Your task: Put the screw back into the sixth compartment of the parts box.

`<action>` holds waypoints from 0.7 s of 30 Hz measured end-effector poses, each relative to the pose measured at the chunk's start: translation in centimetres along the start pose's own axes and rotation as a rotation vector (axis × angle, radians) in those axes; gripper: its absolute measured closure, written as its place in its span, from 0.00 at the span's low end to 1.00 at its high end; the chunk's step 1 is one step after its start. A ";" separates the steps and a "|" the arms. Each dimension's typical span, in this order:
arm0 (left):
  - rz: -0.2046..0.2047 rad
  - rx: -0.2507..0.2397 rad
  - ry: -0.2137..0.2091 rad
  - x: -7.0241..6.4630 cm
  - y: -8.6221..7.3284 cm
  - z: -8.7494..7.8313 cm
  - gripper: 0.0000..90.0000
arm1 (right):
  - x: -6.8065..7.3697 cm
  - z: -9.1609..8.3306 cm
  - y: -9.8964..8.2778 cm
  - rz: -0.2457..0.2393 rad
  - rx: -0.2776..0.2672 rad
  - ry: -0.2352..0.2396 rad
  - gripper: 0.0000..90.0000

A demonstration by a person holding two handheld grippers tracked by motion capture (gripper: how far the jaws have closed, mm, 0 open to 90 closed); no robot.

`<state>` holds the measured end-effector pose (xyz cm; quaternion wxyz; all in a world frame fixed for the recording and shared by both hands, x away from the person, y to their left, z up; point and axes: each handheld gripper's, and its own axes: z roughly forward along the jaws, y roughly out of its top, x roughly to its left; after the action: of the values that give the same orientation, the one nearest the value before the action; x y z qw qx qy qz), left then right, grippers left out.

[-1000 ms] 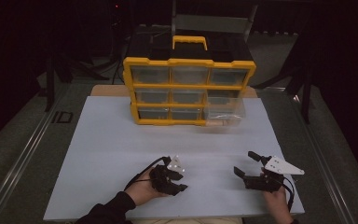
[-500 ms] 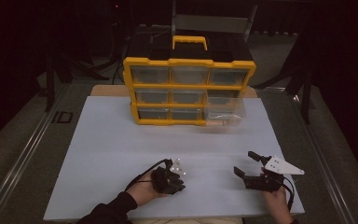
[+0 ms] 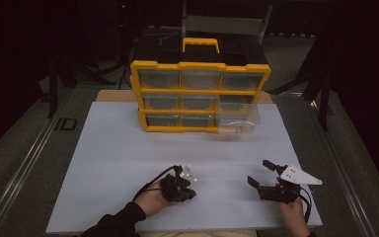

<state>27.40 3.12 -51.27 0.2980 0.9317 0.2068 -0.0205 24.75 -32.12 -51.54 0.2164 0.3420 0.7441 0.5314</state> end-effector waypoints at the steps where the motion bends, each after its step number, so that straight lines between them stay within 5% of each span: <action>1: -0.013 -0.016 0.009 0.3 0.3 -0.5 0.98 | 0.0 0.0 0.0 0.000 0.001 0.000 0.15; 21: 0.005 -0.135 0.084 0.9 5.2 -4.3 0.98 | 0.0 0.0 0.0 0.002 -0.001 0.001 0.15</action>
<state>29.95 2.03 -44.99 0.3514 0.9100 0.2176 0.0336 24.75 -32.12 -51.54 0.2156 0.3425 0.7438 0.5320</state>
